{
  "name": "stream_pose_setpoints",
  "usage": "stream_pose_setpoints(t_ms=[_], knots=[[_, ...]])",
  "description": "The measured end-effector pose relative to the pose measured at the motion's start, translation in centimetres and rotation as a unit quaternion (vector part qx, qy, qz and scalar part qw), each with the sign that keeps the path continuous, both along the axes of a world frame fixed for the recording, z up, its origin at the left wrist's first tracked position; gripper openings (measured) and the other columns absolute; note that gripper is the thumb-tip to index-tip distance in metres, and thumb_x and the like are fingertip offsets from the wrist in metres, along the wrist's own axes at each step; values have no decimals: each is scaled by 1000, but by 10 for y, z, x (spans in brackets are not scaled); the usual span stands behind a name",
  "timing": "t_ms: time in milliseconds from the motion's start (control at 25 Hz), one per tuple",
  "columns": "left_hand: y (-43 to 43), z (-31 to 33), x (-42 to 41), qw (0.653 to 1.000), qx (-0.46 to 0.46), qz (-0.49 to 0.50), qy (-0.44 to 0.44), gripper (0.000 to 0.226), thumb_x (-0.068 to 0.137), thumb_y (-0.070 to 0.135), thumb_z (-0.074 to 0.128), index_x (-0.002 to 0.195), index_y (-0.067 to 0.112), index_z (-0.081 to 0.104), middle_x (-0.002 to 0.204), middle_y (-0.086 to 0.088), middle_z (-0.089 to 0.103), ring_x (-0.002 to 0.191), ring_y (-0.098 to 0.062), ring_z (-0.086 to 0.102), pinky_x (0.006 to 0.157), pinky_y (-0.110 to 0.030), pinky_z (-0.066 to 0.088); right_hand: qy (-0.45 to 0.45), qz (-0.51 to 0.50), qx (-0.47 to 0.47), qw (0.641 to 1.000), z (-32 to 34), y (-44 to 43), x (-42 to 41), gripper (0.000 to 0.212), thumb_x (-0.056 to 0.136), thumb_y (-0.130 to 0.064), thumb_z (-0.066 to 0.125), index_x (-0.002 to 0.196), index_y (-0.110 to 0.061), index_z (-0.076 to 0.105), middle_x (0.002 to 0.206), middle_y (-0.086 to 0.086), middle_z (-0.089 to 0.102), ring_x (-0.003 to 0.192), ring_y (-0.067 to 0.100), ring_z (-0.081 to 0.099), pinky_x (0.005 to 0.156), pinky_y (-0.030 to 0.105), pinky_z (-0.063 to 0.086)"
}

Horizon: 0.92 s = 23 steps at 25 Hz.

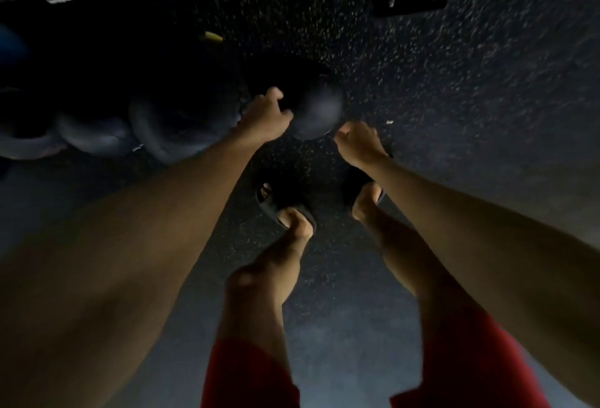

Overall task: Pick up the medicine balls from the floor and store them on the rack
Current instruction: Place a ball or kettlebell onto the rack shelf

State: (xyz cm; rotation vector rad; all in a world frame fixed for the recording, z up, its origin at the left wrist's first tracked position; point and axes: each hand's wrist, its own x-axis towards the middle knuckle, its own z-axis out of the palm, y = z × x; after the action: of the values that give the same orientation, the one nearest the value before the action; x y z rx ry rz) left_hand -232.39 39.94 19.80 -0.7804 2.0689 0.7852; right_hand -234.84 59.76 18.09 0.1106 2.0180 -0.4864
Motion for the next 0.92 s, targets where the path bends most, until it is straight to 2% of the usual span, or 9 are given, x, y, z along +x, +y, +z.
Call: stream_pose_setpoints(t_ms=[120,240,360,440,520,600,640,760,920], knots=[[-9,-67,-27,1000,-8,9,19,50,97,40,54,141,19,45,138,-12,52,122,-30,54,100,-38,44,-72,-229,-13,971,-78,-3,1,43,105,-42,40,135,-14,55,128,16,61,112,35,60,85,50,55],[-15,-137,-48,999,0,27,35,55,97,49,53,143,21,44,144,-8,48,129,-25,49,101,-31,38,-156,-445,-30,881,-153,-2,9,55,104,-54,37,148,-22,40,130,12,57,113,33,59,92,59,54],[-18,-186,-67,997,34,54,46,61,98,55,48,149,23,39,150,-1,44,132,-17,46,95,-22,33,-188,-596,-90,776,-213,-5,11,69,99,-66,39,153,-23,35,136,18,53,118,41,57,94,65,51],[-23,-205,-77,994,62,79,37,69,94,66,45,153,31,34,155,3,38,137,-17,41,100,-28,33,-207,-664,-132,706,-238,-12,9,78,94,-74,40,152,-21,38,142,21,51,119,43,57,94,68,50],[-24,-217,-80,991,92,102,3,83,83,81,46,154,42,26,161,6,28,144,-23,33,108,-50,33,-229,-694,-167,661,-255,-19,6,86,89,-79,40,151,-20,40,149,20,46,126,46,53,96,70,47],[-25,-225,-79,988,103,113,-26,92,72,87,52,152,50,23,163,7,23,146,-28,29,107,-68,31,-242,-704,-183,643,-261,-28,2,85,87,-82,40,146,-22,47,151,16,47,125,45,53,94,68,49],[-25,-229,-79,987,105,117,-25,93,71,85,57,151,51,25,162,7,25,145,-27,31,106,-68,32,-243,-708,-180,638,-262,-32,1,81,87,-82,39,139,-22,53,148,15,51,116,43,58,88,64,52],[-21,-232,-84,986,100,136,11,83,76,73,65,148,45,36,153,7,39,128,-18,44,99,-49,44,-233,-725,-164,628,-258,-40,2,74,88,-81,36,126,-22,62,137,12,60,91,37,61,66,50,54],[-8,-222,-83,984,109,144,11,70,82,65,64,145,42,41,149,7,42,121,-14,44,88,-38,37,-217,-743,-146,616,-238,-38,13,74,88,-79,35,131,-26,63,127,8,65,99,35,63,61,44,56]])
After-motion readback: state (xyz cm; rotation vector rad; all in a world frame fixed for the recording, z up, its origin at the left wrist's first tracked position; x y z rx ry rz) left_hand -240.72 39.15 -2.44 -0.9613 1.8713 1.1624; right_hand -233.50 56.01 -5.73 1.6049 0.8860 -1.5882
